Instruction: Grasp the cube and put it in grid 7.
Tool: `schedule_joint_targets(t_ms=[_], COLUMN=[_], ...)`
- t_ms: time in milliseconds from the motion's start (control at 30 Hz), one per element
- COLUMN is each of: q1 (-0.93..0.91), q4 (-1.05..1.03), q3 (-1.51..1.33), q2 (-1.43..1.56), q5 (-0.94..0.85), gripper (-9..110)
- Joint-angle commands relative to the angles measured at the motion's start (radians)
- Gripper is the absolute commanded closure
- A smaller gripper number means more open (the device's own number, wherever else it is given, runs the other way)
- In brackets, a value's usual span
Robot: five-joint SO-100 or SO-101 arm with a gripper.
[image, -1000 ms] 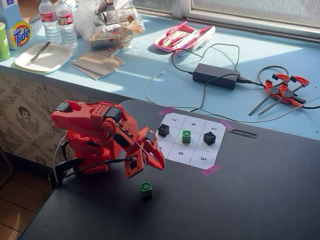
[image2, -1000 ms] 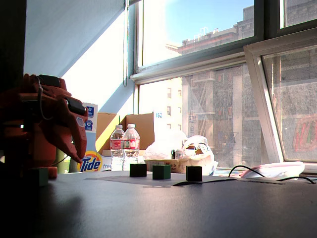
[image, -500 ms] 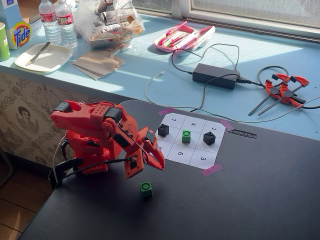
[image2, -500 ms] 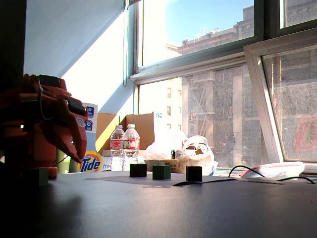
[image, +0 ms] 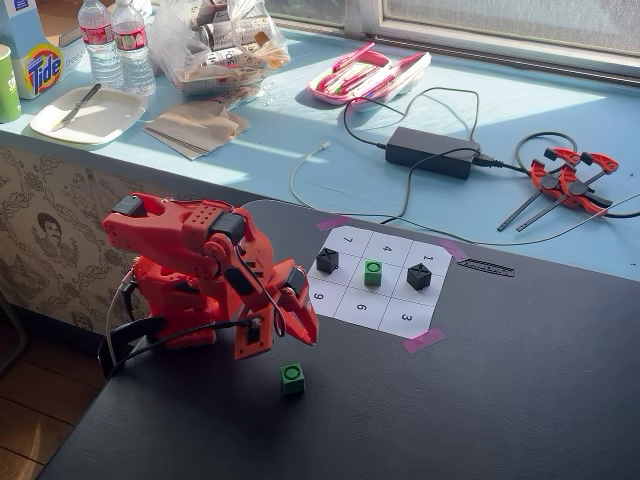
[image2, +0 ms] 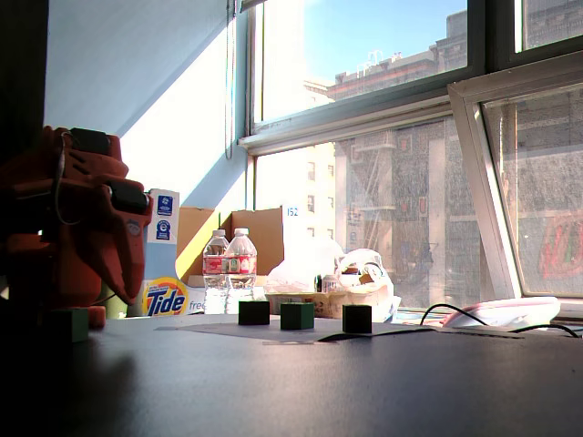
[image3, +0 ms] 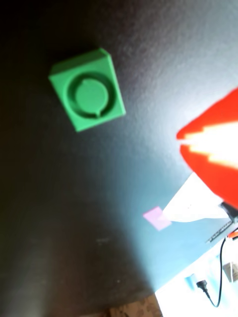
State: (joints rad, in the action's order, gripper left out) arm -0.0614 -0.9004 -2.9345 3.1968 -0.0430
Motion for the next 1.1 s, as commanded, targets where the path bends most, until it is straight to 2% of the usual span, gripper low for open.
schedule_joint_targets(t_ms=[0, 133, 233, 333, 600, 767, 1067], q1=[-0.025, -0.060, -0.087, -0.137, -0.313, -0.387, -0.374], q4=[-0.025, -0.074, -0.158, -0.232, -0.331, -0.324, -0.216], q3=[0.115, 0.255, 0.393, 0.534, 0.784, 0.785, 0.615], q2=[-0.017, -0.055, -0.132, -0.227, -0.617, -0.753, -0.862], q5=[0.008, -0.029, -0.178, -0.414, -0.575, -0.709, -0.830], gripper=[101, 101, 101, 101, 80, 72, 72])
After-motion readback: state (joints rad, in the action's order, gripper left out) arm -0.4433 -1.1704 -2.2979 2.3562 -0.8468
